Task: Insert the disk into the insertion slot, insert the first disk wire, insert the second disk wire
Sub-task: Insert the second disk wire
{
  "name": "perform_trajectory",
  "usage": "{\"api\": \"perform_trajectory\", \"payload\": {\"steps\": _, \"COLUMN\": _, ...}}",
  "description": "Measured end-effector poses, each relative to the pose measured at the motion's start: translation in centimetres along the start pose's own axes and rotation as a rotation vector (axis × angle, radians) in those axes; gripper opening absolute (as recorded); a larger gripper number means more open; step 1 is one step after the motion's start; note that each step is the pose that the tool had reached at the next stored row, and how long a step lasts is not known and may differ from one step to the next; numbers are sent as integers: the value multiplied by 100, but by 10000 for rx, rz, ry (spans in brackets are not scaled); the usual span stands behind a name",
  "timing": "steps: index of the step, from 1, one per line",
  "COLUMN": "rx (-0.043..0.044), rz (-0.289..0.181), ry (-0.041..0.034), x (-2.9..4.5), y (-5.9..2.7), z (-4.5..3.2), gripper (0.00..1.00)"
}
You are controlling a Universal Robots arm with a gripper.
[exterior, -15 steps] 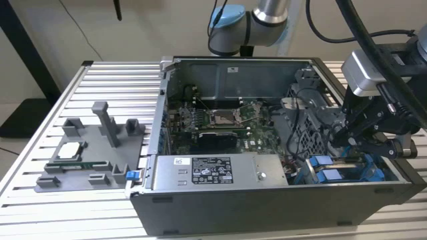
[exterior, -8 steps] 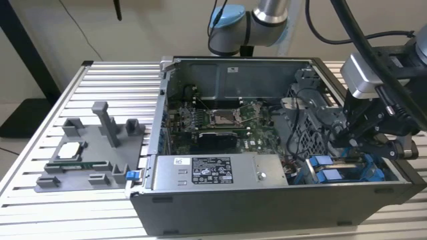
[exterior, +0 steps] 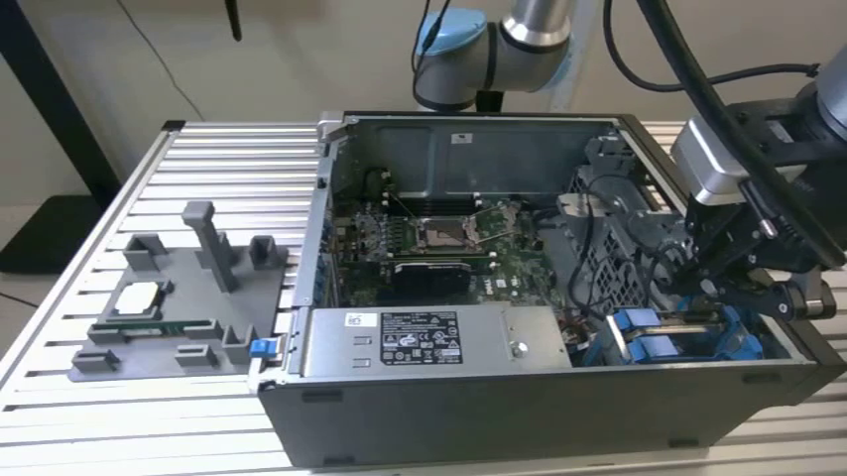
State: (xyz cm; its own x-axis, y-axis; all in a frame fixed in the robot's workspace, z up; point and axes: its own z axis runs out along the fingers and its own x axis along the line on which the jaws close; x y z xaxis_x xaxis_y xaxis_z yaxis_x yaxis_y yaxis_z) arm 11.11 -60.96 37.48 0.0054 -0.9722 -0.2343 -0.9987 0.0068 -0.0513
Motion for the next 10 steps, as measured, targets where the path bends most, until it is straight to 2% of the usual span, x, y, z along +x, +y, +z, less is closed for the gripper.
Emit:
{"api": "perform_trajectory", "payload": {"steps": 1, "rx": 12, "rz": -7, "ry": 90, "x": -13, "y": 1, "z": 7, "gripper": 0}}
{"api": "perform_trajectory", "payload": {"steps": 2, "rx": 31, "rz": -13, "ry": 143, "x": -29, "y": 1, "z": 15, "gripper": 0}}
{"api": "perform_trajectory", "payload": {"steps": 5, "rx": 98, "rz": -31, "ry": 192, "x": -85, "y": 3, "z": 50, "gripper": 0}}
{"api": "perform_trajectory", "payload": {"steps": 8, "rx": 169, "rz": -37, "ry": 213, "x": -108, "y": 2, "z": 79, "gripper": 0}}
{"api": "perform_trajectory", "payload": {"steps": 10, "rx": 201, "rz": -36, "ry": 281, "x": -105, "y": -1, "z": 93, "gripper": 0}}
